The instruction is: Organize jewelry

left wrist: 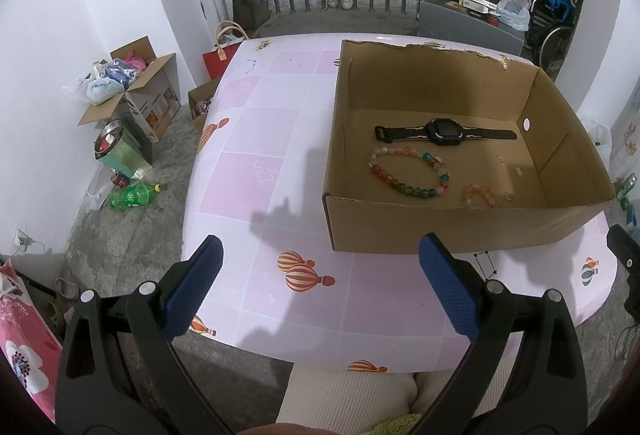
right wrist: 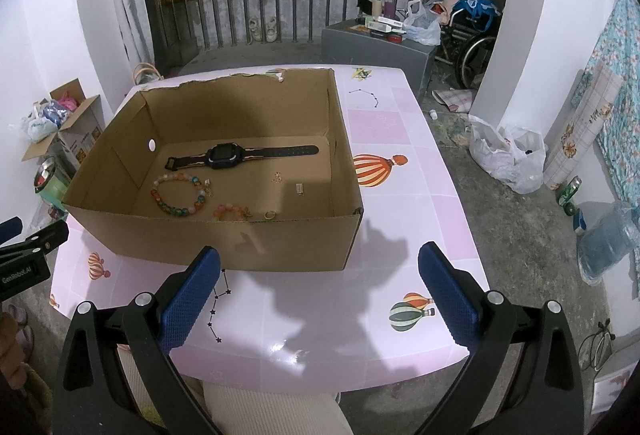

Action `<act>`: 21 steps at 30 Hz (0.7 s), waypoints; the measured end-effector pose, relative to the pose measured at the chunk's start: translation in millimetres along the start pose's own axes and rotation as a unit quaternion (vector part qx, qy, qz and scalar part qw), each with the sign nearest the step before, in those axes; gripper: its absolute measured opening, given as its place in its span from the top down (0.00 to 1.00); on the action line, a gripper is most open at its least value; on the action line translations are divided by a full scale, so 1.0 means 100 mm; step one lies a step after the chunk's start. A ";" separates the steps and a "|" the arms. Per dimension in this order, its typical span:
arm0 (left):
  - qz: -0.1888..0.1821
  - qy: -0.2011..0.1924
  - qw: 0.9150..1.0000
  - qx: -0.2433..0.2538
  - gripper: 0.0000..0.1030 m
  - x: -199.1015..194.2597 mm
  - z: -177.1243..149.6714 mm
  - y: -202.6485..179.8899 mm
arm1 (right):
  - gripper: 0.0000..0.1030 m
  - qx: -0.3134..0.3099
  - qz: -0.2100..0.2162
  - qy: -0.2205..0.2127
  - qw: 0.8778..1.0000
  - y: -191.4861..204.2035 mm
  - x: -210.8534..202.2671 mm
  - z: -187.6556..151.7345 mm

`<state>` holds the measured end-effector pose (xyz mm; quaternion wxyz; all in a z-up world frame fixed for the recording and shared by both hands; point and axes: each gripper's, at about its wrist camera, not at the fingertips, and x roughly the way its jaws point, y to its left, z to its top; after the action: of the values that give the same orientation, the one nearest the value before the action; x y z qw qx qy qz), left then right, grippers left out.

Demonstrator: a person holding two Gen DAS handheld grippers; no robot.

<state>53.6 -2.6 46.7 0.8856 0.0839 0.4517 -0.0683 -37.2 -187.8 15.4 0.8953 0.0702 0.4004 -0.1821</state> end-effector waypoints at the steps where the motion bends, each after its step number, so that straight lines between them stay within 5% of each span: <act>1: 0.000 0.000 1.000 0.000 0.08 0.00 0.00 0.00 | 0.06 0.000 0.000 0.000 1.000 0.00 0.00 0.00; 21: 0.000 0.000 1.000 0.001 0.08 -0.01 0.01 -0.01 | 0.06 0.000 0.001 0.000 1.000 0.01 -0.01 0.00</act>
<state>53.6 -3.4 48.0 0.8857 0.0845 0.4513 -0.0684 -36.9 -186.5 15.9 0.8955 0.0706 0.4001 -0.1817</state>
